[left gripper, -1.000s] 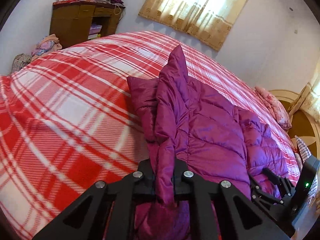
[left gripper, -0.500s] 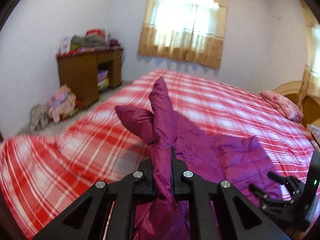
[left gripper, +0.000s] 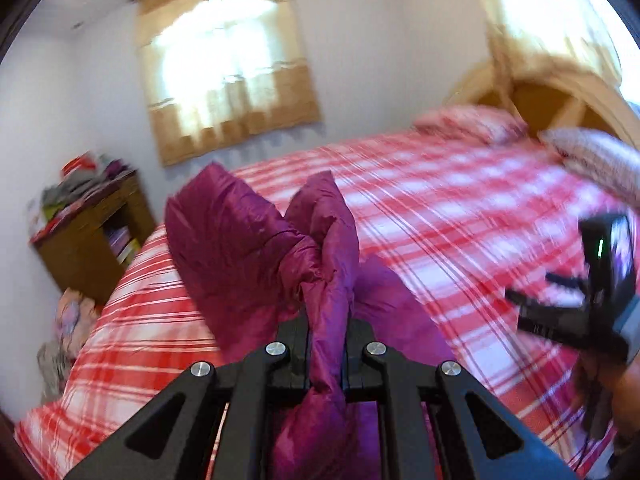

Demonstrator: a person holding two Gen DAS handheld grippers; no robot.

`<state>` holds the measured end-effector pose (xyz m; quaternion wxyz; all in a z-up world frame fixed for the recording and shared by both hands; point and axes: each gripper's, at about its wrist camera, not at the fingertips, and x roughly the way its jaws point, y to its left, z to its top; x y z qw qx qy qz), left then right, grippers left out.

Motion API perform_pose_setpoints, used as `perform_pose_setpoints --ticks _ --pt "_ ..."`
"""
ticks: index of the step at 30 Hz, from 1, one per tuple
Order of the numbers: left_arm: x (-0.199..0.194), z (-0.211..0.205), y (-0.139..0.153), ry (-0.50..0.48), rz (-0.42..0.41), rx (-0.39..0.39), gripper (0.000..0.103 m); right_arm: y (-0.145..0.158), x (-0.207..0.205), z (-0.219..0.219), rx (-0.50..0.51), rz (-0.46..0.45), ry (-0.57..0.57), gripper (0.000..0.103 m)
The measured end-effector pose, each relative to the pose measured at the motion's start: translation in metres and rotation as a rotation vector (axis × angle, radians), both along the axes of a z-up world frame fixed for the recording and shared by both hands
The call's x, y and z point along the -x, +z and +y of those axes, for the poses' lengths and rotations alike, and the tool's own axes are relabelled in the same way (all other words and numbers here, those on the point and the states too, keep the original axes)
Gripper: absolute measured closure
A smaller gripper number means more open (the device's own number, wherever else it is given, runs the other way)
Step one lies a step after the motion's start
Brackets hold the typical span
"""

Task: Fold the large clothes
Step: 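Grasp the jacket end with the left gripper and lift it up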

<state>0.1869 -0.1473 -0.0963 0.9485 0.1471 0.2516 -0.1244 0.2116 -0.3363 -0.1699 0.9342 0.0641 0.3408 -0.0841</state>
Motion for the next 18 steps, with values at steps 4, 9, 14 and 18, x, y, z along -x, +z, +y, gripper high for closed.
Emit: perform_pose_setpoints --ticks 4,9,14,18 --pt "-0.002 -0.049 -0.048 -0.068 0.048 -0.131 0.094 -0.009 0.004 -0.025 -0.041 0.018 -0.043 0.024" --pt "0.006 -0.076 -0.074 -0.082 0.017 -0.232 0.086 -0.016 0.006 -0.032 -0.076 0.029 -0.029 0.024" --pt "0.034 -0.082 -0.043 -0.134 -0.051 -0.25 0.054 -0.017 0.003 -0.039 -0.083 0.034 -0.028 0.024" --pt "0.054 -0.063 -0.005 -0.13 -0.125 -0.182 0.021 -0.004 -0.001 -0.037 -0.063 0.034 -0.018 0.032"
